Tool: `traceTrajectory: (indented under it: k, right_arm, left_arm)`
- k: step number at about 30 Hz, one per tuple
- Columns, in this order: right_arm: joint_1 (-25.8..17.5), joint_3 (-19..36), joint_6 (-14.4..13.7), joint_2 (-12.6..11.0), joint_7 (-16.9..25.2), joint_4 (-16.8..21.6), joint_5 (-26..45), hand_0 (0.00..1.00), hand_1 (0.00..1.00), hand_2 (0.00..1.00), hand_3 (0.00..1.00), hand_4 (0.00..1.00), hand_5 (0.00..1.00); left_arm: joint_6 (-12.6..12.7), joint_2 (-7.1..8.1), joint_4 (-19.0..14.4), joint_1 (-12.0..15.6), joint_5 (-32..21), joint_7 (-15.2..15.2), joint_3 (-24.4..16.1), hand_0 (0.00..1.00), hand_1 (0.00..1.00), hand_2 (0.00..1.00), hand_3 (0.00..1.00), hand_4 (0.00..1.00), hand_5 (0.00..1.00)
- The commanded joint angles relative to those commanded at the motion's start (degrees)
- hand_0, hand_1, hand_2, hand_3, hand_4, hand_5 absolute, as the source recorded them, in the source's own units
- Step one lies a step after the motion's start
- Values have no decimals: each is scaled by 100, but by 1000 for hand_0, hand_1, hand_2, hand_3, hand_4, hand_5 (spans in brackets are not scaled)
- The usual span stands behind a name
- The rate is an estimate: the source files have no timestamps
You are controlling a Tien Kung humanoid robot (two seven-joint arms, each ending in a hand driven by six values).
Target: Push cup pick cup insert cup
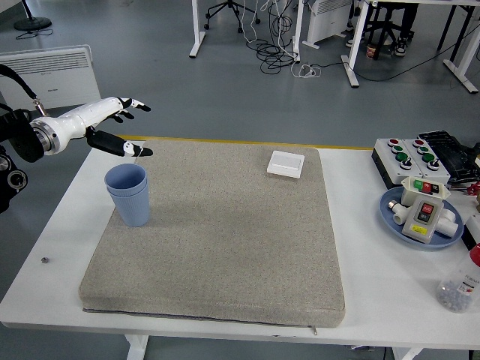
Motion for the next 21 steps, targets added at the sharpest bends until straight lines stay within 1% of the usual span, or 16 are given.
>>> traceTrajectory:
  k: [3, 4, 6, 7, 8, 9, 10, 11, 13, 15, 16, 17, 18, 19, 20, 21]
  right_arm:
    - [-1, 18, -2, -2, 2, 0, -21, 675, 586, 585, 578, 101, 540]
    - [-1, 19, -2, -2, 2, 0, -22, 675, 585, 583, 577, 101, 538]
    - [-5, 43, -3, -6, 4, 0, -70, 675, 585, 583, 577, 101, 538]
    - [-7, 52, -7, -2, 10, 0, -65, 675, 585, 583, 577, 101, 538]
    - [-8, 56, -9, 0, 12, 0, -62, 675, 585, 583, 577, 101, 538]
    - [-9, 62, -11, 2, 17, 0, -52, 675, 585, 583, 577, 101, 538]
    - [-10, 63, -11, 3, 18, 0, -50, 675, 585, 582, 577, 101, 540]
    - [-10, 63, -11, 3, 18, 0, -49, 675, 585, 582, 577, 101, 540]
    - [3, 85, -9, 6, 24, 0, -52, 675, 585, 582, 577, 101, 540]
    - [6, 104, -3, 8, 26, 0, -72, 675, 585, 582, 577, 101, 540]
    - [7, 110, -1, 9, 27, 0, -81, 675, 585, 584, 578, 101, 538]
    - [7, 113, 0, 9, 27, 0, -85, 675, 585, 584, 578, 101, 538]
    - [6, 116, 3, 8, 28, 0, -92, 675, 585, 584, 578, 101, 538]
    - [6, 118, 5, 7, 28, 0, -99, 675, 585, 584, 578, 101, 538]
    - [3, 126, 7, 7, 28, 0, -110, 675, 585, 584, 578, 101, 538]
    - [2, 127, 7, 7, 27, 0, -113, 675, 585, 584, 578, 101, 538]
  left_arm:
    - [287, -106, -238, 366, -522, -222, -587, 627, 700, 711, 612, 680, 433]
    - [305, -112, -252, 396, -584, -233, -670, 603, 678, 669, 586, 647, 465]
    - [441, -252, -392, 748, -998, -210, -1104, 603, 678, 669, 586, 647, 465]
    - [494, -349, -443, 945, -1216, -30, -1338, 603, 678, 669, 586, 647, 465]
    - [517, -397, -464, 1080, -1440, 111, -1562, 603, 678, 669, 586, 647, 465]
    - [587, -493, -468, 1282, -1700, 326, -1822, 603, 678, 669, 586, 647, 465]
    - [607, -521, -470, 1388, -1924, 445, -2046, 669, 731, 750, 714, 657, 574]
    - [613, -529, -470, 1418, -2147, 480, -2269, 669, 731, 750, 714, 657, 574]
    - [634, -639, -504, 1773, -2631, 640, -2753, 669, 731, 750, 714, 657, 574]
    - [638, -711, -574, 2130, -3153, 631, -3267, 669, 731, 750, 714, 657, 574]
    - [640, -734, -613, 2270, -3376, 613, -3475, 692, 745, 757, 723, 669, 807]
    - [641, -743, -628, 2340, -3637, 605, -3681, 692, 745, 757, 723, 669, 807]
    - [639, -793, -693, 2465, -3860, 545, -3856, 692, 745, 757, 723, 669, 807]
    - [638, -839, -765, 2630, -4084, 480, -4037, 692, 745, 757, 723, 669, 807]
    - [634, -926, -841, 2857, -4345, 358, -4255, 692, 745, 757, 723, 669, 807]
    - [632, -948, -859, 2972, -4568, 323, -4356, 692, 745, 757, 723, 669, 807]
